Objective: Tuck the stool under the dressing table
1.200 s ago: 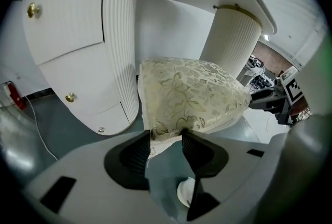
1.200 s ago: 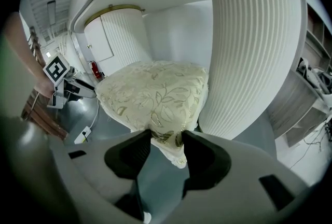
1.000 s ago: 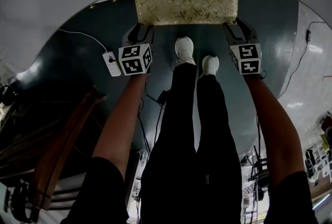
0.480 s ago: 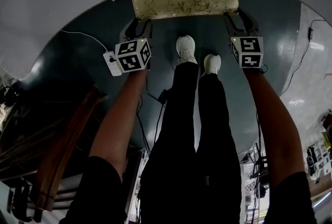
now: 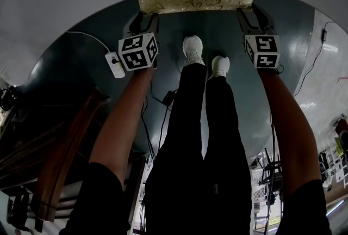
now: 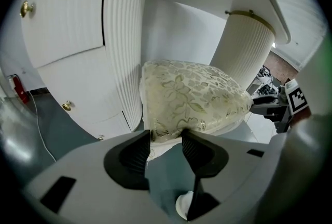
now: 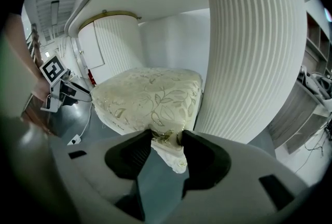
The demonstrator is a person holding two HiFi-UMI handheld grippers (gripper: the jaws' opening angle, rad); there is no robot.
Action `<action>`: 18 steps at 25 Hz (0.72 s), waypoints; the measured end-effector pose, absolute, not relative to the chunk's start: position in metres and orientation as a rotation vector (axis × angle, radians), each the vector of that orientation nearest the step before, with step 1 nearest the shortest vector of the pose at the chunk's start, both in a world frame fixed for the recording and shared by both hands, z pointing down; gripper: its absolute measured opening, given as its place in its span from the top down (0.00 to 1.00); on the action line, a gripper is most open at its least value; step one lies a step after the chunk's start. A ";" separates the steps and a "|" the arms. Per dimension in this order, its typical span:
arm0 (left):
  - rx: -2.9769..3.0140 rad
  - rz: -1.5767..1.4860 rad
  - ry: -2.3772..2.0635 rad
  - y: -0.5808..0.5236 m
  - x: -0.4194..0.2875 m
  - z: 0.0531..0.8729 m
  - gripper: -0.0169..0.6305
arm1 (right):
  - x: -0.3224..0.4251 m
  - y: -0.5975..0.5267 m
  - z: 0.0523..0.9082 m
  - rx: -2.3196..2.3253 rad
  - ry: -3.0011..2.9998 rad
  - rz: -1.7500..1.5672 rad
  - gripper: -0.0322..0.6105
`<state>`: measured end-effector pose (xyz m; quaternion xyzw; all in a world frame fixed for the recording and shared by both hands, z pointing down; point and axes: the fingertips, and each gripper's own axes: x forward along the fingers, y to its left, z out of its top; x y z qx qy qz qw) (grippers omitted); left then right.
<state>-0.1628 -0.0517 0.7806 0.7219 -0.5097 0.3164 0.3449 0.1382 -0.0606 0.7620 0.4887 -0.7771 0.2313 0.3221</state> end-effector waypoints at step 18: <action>2.062 0.586 -1.363 -0.019 -0.126 0.666 0.67 | 0.136 -0.030 0.660 1.355 -2.134 0.643 0.62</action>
